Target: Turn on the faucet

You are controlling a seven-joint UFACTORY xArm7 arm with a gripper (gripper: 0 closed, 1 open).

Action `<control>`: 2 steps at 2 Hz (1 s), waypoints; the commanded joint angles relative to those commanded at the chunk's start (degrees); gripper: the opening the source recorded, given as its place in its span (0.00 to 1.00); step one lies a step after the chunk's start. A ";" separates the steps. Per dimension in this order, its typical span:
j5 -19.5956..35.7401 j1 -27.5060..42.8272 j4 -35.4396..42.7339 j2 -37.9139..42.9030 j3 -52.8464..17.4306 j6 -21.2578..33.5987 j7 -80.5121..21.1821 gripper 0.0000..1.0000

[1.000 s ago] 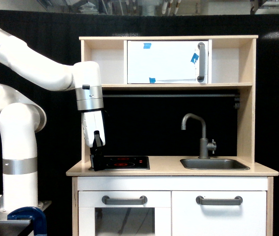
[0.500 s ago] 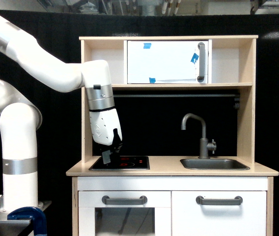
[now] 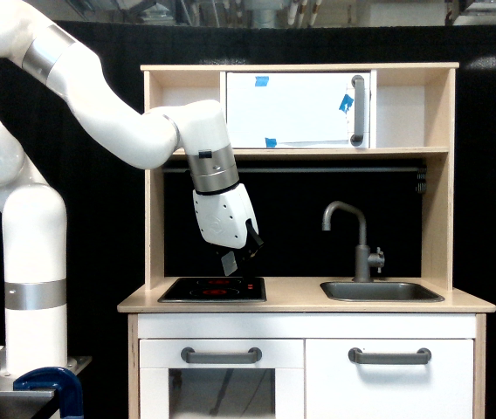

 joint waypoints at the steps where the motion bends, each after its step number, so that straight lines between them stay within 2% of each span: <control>1: 21.89 34.35 17.64 11.44 -41.08 16.00 -44.34 1.00; 2: 13.88 67.34 32.47 -2.09 -72.14 26.29 -49.14 1.00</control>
